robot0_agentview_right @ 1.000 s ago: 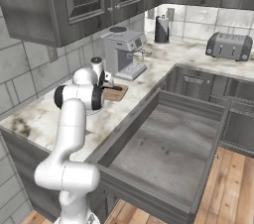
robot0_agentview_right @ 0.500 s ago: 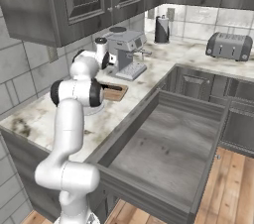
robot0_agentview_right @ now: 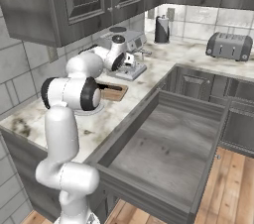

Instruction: Pick up the knife from the drawer and place it on the cutting board. Then place the meat from the plate to the cutting board.

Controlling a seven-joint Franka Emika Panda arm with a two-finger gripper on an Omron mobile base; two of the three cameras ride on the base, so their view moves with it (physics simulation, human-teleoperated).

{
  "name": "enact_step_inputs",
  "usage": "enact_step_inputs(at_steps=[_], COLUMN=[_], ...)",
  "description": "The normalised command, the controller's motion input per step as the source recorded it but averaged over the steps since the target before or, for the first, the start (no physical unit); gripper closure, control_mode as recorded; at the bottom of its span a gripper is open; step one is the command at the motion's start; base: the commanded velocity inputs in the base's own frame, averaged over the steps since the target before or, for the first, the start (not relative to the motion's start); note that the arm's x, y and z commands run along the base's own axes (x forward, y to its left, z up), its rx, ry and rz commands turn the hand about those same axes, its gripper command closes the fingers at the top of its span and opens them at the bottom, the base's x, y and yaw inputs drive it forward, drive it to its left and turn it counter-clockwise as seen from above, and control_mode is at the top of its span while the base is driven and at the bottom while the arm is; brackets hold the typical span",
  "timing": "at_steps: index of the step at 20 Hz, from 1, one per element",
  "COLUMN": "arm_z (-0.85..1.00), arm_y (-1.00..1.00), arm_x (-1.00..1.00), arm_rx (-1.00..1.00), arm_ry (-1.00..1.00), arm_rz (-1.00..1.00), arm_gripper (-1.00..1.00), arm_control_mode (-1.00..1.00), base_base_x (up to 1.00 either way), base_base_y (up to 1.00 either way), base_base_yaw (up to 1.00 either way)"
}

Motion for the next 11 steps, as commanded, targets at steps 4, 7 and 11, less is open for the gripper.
enact_step_inputs(at_steps=[4,7,11], arm_z=[0.59,0.40,0.76], arm_y=[-1.00,-0.88,-0.47], arm_x=[-1.00,-1.00,-1.00], arm_rx=[0.08,0.04,0.00], arm_ry=[-0.17,-0.31,-0.44], arm_rz=[0.01,0.05,0.05], arm_gripper=[-1.00,-1.00,-1.00], arm_control_mode=[-1.00,-1.00,-1.00], base_base_x=[0.00,0.00,0.00], base_base_y=[0.00,0.00,0.00], base_base_yaw=[0.00,0.00,0.00])
